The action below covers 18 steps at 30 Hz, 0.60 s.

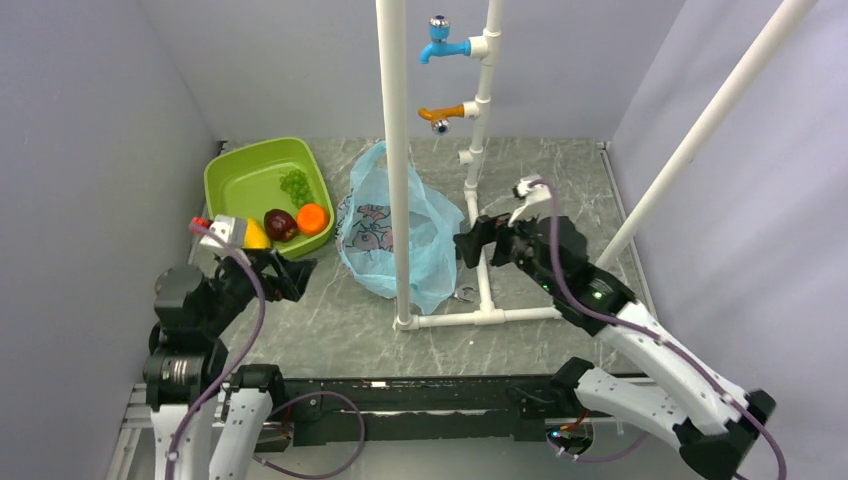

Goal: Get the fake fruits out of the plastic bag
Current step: Reset both arms

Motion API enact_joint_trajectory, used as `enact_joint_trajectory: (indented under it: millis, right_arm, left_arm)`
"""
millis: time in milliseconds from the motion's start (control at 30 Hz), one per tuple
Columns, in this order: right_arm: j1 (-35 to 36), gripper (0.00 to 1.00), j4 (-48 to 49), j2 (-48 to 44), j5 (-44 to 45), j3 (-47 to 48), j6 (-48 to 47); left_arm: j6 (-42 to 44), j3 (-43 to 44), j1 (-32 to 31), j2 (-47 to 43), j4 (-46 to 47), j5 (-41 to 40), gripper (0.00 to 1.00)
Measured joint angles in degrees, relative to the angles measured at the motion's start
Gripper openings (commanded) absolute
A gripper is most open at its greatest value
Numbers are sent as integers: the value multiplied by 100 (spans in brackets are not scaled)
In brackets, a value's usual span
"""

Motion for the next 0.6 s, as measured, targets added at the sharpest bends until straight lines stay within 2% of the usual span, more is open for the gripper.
enact_joint_trajectory:
  millis: [300,600]
  right_arm:
    - [0,100,-1873,-1482,-24,1504,-247]
    - [-7,100,-2706,-2566,365,2406,-271]
  left_arm:
    - [-520,365,0,-1117,387,-295,99]
    - [-625,684,0,-1805,691,-835,99]
